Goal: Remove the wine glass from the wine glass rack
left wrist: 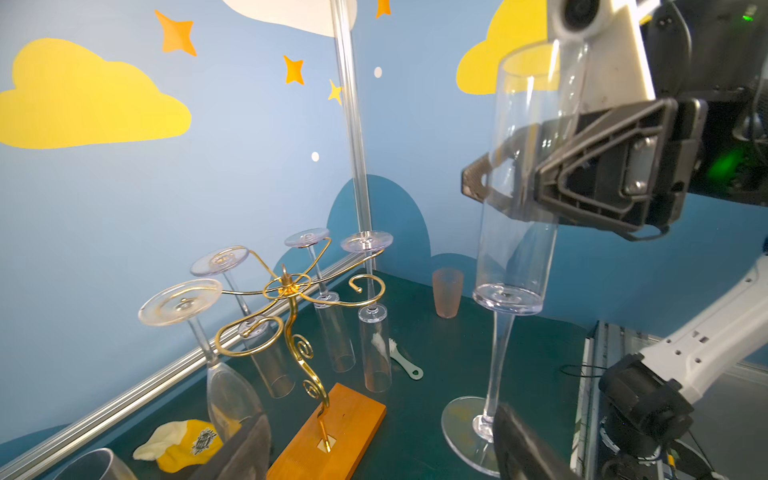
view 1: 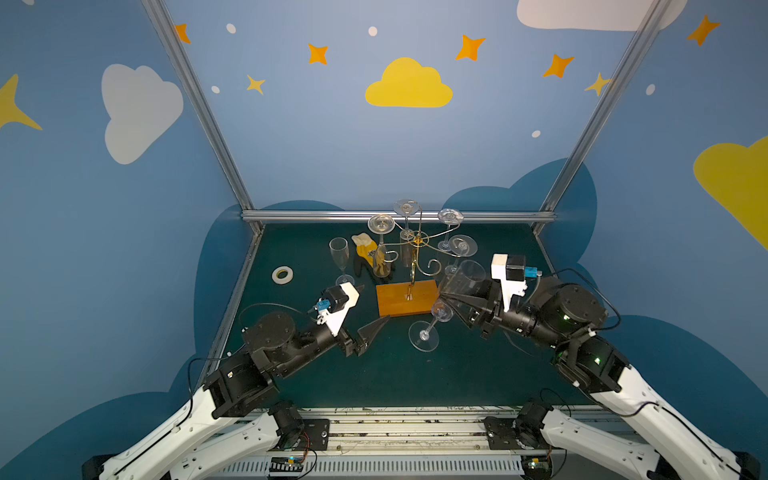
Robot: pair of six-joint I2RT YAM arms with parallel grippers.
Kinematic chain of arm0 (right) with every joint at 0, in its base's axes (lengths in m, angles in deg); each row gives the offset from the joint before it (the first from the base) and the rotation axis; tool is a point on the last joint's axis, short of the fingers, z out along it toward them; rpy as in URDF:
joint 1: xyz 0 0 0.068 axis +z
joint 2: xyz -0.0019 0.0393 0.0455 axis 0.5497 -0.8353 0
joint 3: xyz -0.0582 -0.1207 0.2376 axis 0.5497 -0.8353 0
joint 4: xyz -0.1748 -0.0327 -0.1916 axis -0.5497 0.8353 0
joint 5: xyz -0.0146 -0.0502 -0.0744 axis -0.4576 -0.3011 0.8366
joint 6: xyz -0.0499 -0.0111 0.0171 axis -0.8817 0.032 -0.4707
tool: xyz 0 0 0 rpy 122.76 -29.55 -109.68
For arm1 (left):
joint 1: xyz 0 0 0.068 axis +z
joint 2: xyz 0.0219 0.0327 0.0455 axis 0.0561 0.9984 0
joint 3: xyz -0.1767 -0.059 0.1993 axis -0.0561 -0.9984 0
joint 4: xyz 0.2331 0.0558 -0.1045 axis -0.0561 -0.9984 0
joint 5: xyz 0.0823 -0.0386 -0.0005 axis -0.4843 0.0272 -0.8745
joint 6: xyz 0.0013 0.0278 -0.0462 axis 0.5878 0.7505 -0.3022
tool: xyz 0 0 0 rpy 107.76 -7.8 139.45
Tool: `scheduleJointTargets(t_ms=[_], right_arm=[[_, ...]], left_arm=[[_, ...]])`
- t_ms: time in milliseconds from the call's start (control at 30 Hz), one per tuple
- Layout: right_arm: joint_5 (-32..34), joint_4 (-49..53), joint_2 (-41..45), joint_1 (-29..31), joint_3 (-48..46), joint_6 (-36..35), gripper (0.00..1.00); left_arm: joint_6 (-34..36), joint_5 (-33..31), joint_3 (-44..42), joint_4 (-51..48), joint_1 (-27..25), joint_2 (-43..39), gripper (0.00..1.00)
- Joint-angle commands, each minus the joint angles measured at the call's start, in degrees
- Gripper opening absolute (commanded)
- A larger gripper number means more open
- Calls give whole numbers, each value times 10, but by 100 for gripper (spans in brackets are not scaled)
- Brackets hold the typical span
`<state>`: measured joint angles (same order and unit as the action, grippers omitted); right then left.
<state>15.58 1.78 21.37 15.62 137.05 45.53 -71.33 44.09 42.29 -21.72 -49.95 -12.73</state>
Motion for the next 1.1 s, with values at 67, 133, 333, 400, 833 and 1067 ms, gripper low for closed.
scheduleJointTargets(t_ms=[67, 133, 333, 400, 833, 1067], right_arm=[[103, 47, 72, 3, -63, -49, 28], [130, 56, 98, 2, -86, -61, 27], [216, 71, 173, 1, -149, -94, 26], [240, 72, 192, 0, -166, -106, 26], [339, -28, 203, -50, -277, -168, 23], [255, -93, 135, -162, -289, -148, 22]], left_arm=[[-12, -61, -14, 10, 0, -29, 82], [-14, -74, -19, 9, 0, -38, 82], [-21, -107, -30, 14, 0, -58, 82], [-23, -110, -31, 13, 0, -59, 82], [-28, -111, -33, 30, 0, -35, 82], [-27, -111, -32, 33, 0, -32, 82]])
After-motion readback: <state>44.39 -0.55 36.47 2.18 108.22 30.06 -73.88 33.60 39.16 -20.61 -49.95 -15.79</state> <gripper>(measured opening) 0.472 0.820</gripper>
